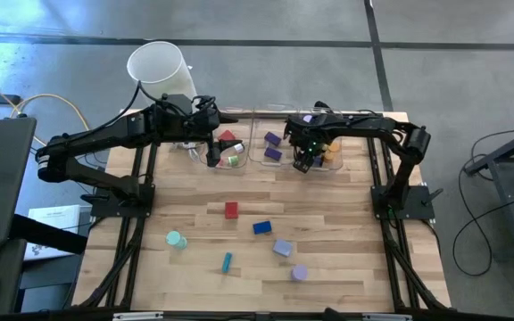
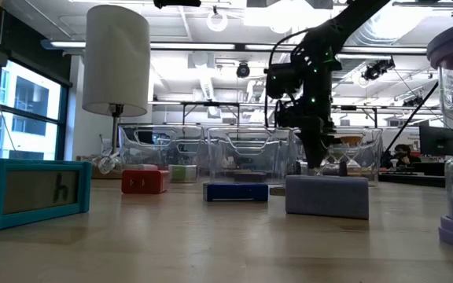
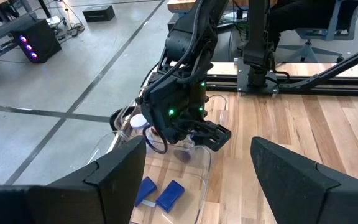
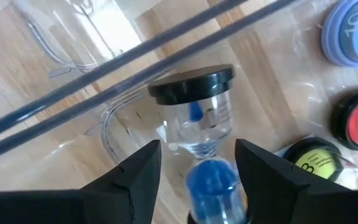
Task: Pick & Place Office items
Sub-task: Put the blue hourglass into the right transparent bin
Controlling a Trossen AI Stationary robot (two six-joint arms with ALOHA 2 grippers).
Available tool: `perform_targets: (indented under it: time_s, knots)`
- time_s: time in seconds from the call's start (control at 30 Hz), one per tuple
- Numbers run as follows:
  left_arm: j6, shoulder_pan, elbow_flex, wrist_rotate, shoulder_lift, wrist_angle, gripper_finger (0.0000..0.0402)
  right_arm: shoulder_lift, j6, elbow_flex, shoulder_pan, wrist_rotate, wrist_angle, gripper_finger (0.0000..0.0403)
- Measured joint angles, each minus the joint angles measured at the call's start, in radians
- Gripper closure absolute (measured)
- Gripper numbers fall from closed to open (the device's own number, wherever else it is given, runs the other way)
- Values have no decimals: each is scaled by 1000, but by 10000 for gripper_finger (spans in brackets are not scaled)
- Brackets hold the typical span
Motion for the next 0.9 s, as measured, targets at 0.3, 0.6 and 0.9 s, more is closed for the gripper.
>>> perform_targets:
  time_s: [0.3,0.6,0.9]
  knots:
    - [0,0,0,0,0,0,118,4,-111,1,-2,-6,34,207]
    - [0,0,0,0,0,0,118,45,-144,6,-14,-58,56,207]
    - [0,0,0,0,0,0,118,48,-254,5,-18,-50,118,207]
